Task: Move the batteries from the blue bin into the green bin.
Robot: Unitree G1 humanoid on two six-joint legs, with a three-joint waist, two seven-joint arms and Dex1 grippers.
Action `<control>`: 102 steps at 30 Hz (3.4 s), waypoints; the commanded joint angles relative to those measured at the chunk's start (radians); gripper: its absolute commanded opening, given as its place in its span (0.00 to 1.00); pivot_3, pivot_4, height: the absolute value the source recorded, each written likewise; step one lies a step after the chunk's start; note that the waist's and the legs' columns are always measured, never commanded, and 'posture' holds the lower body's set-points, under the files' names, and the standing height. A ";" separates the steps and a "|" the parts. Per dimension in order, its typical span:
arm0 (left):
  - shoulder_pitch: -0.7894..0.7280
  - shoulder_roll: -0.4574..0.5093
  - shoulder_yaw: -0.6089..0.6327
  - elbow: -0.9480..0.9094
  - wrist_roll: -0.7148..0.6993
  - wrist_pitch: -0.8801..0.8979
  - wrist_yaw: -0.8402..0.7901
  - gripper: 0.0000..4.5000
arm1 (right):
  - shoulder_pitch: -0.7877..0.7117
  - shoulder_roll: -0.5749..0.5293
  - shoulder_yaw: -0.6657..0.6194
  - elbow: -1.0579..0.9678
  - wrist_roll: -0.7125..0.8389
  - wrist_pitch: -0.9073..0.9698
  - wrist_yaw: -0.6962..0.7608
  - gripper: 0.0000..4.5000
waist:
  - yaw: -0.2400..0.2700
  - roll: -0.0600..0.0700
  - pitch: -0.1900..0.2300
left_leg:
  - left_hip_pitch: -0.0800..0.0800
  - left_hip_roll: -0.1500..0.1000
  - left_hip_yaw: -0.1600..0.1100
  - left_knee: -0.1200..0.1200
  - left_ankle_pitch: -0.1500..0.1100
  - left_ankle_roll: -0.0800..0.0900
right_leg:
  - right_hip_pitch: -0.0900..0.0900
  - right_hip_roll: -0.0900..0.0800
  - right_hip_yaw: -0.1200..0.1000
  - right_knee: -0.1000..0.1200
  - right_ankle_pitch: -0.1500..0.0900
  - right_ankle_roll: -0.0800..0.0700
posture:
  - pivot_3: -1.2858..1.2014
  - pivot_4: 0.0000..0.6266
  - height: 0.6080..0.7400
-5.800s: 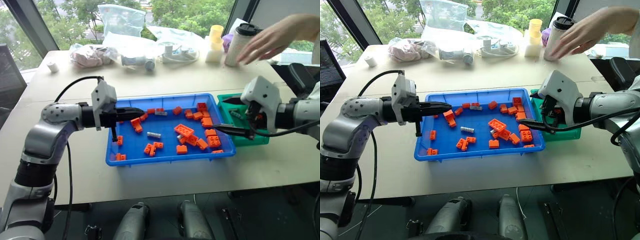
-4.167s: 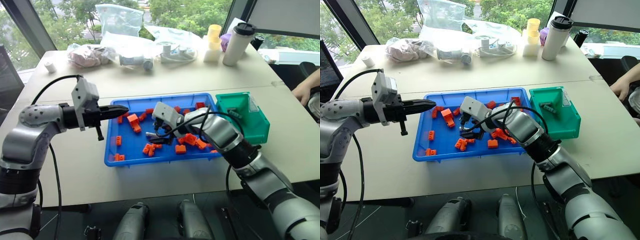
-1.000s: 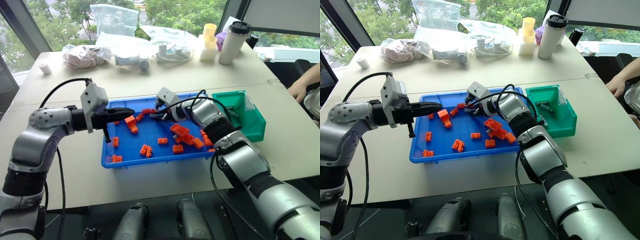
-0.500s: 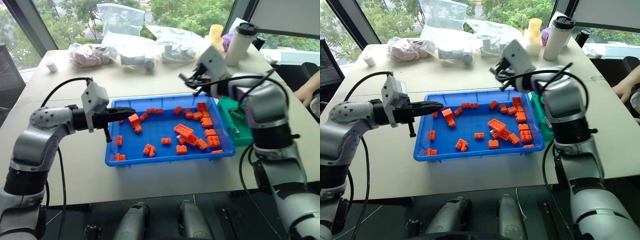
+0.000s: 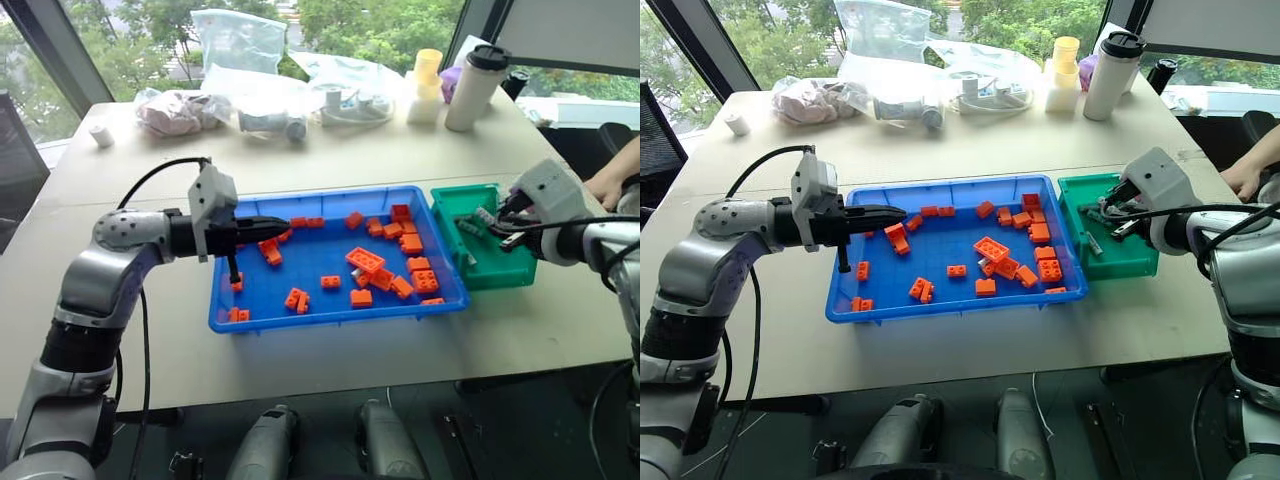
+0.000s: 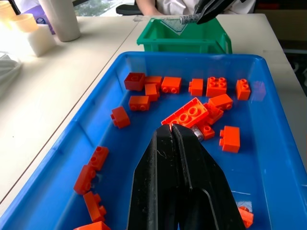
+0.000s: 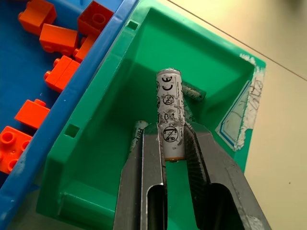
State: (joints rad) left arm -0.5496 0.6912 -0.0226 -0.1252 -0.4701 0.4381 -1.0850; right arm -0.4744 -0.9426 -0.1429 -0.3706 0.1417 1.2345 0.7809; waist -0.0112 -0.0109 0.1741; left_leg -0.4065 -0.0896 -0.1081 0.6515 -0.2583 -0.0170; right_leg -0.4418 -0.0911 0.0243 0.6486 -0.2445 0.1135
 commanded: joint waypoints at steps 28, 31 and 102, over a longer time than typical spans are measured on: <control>0.034 0.036 0.051 -0.073 -0.002 -0.010 0.024 0.00 | -0.187 0.294 0.439 0.000 0.172 0.015 -0.185 0.99 | -0.002 -0.001 0.000 | -0.001 -0.001 -0.002 0.000 0.001 -0.001 | -0.001 -0.001 -0.002 0.000 0.000 0.000 | 0.52 0.24 1.00; 0.037 0.040 0.054 -0.077 -0.003 -0.008 0.029 0.00 | -0.182 0.296 0.434 0.018 0.175 0.008 -0.183 0.99 | -0.002 -0.001 0.000 | -0.001 -0.001 -0.002 0.000 0.001 -0.001 | -0.001 -0.001 -0.002 0.000 0.000 0.000 | 0.52 0.24 1.00; 0.053 0.013 0.034 -0.090 0.009 -0.028 0.060 0.00 | -0.261 0.485 0.417 0.102 0.196 0.241 -0.287 0.98 | -0.004 -0.001 0.000 | -0.001 -0.001 -0.003 -0.001 0.001 -0.001 | -0.001 0.000 -0.002 0.000 0.000 0.000 | 0.52 0.24 1.00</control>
State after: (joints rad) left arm -0.4883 0.7034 0.0038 -0.1825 -0.4609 0.4257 -1.0235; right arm -0.7220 -0.4690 0.2896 -0.2541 0.3295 1.4605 0.5050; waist -0.0153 -0.0118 0.1736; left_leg -0.4072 -0.0902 -0.1113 0.6510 -0.2576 -0.0183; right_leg -0.4426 -0.0914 0.0226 0.6485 -0.2444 0.1134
